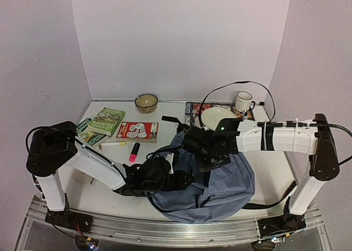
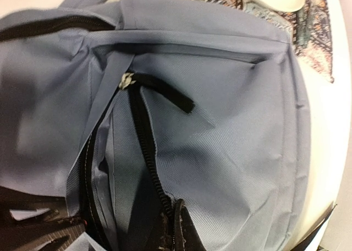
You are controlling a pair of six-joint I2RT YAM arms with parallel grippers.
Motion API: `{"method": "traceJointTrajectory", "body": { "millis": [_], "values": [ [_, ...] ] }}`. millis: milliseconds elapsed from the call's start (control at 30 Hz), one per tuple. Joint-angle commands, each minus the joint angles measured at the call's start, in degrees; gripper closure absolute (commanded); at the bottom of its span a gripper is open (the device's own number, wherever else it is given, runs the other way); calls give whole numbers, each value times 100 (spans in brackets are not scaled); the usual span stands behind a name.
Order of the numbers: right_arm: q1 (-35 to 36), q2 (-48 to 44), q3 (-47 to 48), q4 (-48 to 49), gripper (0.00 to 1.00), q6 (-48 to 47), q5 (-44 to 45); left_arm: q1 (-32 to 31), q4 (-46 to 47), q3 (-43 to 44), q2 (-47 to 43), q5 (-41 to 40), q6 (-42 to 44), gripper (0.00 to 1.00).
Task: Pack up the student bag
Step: Pick up the student bag from the upper front pocket, then pick up the pen at the center of the board.
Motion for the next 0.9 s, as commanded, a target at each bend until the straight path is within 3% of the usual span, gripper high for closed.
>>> {"method": "traceJointTrajectory", "body": {
  "millis": [0,300,567,867],
  "values": [
    [-4,-291,-49,-409,100,89,562,37,21,-76,-387,-205,167,65],
    [-4,-197,-24,-401,100,95,691,275,-622,-690,-1655,-648,827,31],
    [-9,-170,31,-399,100,14,714,1063,-3407,-142,-2180,-1823,1672,27],
    [-11,-232,31,-391,100,-5,684,2207,-4519,228,-2346,-1875,2243,17]
  ]
}}
